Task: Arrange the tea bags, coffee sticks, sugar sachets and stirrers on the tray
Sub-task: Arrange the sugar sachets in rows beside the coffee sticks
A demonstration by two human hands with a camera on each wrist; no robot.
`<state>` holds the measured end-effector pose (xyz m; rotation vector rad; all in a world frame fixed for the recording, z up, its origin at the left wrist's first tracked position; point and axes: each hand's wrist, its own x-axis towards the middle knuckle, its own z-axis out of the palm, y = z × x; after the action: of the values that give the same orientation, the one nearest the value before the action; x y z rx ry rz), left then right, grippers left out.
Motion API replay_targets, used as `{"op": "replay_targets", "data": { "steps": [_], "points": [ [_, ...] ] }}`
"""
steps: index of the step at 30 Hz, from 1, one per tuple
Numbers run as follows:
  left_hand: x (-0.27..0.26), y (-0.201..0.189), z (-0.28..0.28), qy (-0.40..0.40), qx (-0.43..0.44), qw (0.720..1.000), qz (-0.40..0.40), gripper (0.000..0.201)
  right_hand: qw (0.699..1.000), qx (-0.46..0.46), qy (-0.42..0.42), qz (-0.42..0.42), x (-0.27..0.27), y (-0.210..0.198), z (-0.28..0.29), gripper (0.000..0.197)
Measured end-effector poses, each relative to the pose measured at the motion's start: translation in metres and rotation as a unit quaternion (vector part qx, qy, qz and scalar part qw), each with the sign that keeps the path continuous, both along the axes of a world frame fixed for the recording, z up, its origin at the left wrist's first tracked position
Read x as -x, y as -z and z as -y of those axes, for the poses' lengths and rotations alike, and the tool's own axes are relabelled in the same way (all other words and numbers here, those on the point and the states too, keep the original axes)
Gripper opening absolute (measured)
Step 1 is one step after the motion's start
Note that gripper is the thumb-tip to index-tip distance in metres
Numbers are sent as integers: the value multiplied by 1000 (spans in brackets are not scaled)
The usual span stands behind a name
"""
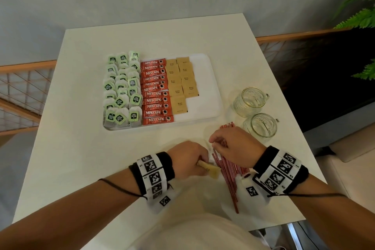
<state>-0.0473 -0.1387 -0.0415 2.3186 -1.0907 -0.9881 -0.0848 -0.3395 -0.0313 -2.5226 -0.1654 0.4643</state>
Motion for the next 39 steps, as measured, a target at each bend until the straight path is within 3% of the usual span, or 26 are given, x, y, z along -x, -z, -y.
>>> {"op": "replay_targets", "data": {
  "steps": [6, 15, 20, 23, 29, 34, 39],
  "points": [
    [-25, -4, -18, -46, 31, 998, 29, 13, 995, -74, -55, -23, 0, -11, -10, 20],
    [-67, -24, -27, -117, 85, 987, 76, 11, 994, -105, 22, 21, -29, -9, -26, 15],
    [-92, -23, -27, -176, 98, 975, 96, 8, 996, -81, 39, 23, -60, -14, -30, 9],
    [-107, -24, -27, -224, 103, 959, 136, 10, 995, -54, 72, 43, -82, -13, -30, 16],
    [-130, -22, -26, -257, 25, 951, 168, 26, 987, -22, 157, 30, -121, -6, -28, 28],
    [-136, -19, -15, -260, -64, 953, 145, 43, 986, 25, 164, -27, -139, 2, -29, 32],
    [-136, -18, -12, -246, -92, 953, 152, 44, 983, 55, 170, -40, -148, 7, -30, 28]
  ]
}}
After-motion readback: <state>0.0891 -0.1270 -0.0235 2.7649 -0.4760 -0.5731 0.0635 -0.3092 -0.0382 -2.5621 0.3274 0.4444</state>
